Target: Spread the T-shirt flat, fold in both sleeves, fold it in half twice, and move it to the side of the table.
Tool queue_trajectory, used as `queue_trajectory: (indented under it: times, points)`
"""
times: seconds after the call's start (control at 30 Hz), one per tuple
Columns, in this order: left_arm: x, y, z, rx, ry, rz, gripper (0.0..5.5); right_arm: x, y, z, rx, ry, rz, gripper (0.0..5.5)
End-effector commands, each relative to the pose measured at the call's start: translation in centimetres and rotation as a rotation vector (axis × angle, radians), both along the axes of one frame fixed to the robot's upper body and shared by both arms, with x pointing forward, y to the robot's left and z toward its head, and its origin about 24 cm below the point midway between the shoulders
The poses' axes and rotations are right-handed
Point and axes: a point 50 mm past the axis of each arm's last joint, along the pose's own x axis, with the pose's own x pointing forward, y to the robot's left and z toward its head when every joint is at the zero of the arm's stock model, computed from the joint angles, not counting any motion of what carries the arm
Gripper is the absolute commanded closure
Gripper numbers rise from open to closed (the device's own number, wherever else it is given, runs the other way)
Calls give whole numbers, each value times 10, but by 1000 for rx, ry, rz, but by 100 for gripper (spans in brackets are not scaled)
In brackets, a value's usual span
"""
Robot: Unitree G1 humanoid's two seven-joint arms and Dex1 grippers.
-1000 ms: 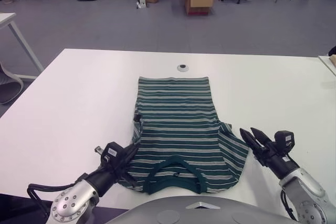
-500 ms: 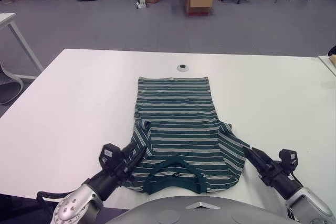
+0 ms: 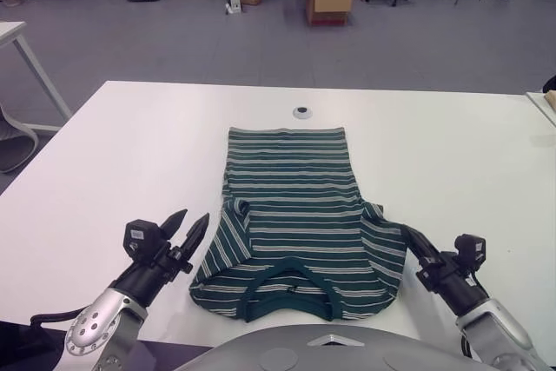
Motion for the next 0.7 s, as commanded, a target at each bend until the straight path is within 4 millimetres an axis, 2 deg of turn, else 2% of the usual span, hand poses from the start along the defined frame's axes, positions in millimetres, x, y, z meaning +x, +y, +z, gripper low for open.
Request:
queue_trajectory:
  times: [0.03,0.2,0.37,0.6,0.7]
  points:
    - [2,4,1,11,-12,9,288,7,3,14,-66,-45,69,549]
    - [0,1,0,6,-8,-21,288,5,35,9,-306,-39,359,549]
    - [-1,-5,2,19,-4,-87,288,6,53,10,-393,-71,492,549]
    - [-4,-1,-2,68,3,-127,288,-1,62,6,-380,-53,658,549]
    - [-1,4,2,129,-9,-237,288,-2,61,1,-419,-21,685,549]
